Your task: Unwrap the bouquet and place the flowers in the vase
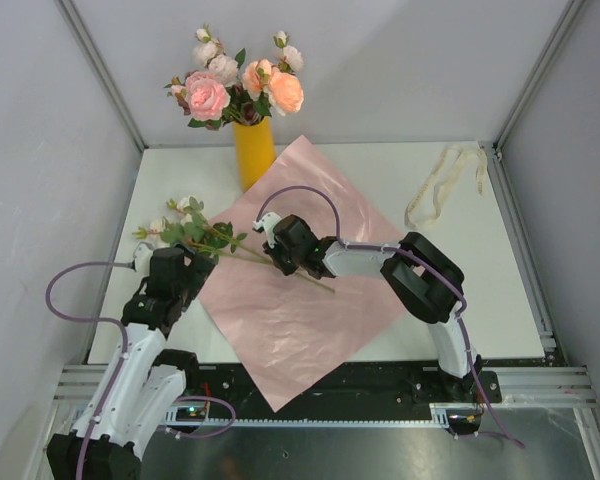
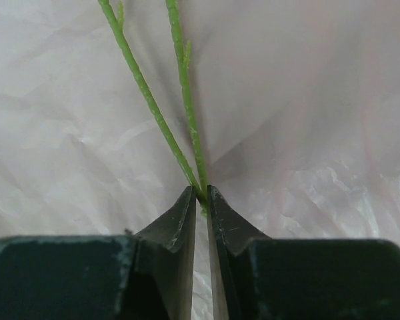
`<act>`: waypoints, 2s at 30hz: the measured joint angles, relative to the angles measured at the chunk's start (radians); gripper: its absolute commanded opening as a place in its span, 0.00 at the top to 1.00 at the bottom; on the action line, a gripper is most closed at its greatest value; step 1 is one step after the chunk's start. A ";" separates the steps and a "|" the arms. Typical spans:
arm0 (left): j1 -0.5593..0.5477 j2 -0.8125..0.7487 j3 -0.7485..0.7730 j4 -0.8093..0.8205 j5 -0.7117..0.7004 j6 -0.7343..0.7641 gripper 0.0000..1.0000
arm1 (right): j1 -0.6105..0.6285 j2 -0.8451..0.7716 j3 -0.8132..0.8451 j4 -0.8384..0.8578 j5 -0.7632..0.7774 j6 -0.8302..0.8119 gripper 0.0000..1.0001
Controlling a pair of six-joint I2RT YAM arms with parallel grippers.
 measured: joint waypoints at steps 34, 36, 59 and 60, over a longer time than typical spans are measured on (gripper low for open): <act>0.025 0.308 -0.030 0.303 0.049 -0.211 0.15 | 0.055 -0.027 0.094 -0.058 0.015 0.026 0.74; 0.029 0.306 -0.041 0.302 0.050 -0.219 0.15 | 0.045 -0.005 0.108 -0.071 0.008 0.012 0.73; 0.051 0.206 -0.127 0.279 0.052 -0.266 0.13 | 0.045 0.152 0.276 -0.187 0.001 -0.077 0.70; 0.051 0.208 -0.127 0.278 0.052 -0.266 0.13 | 0.045 0.156 0.281 -0.189 0.003 -0.078 0.70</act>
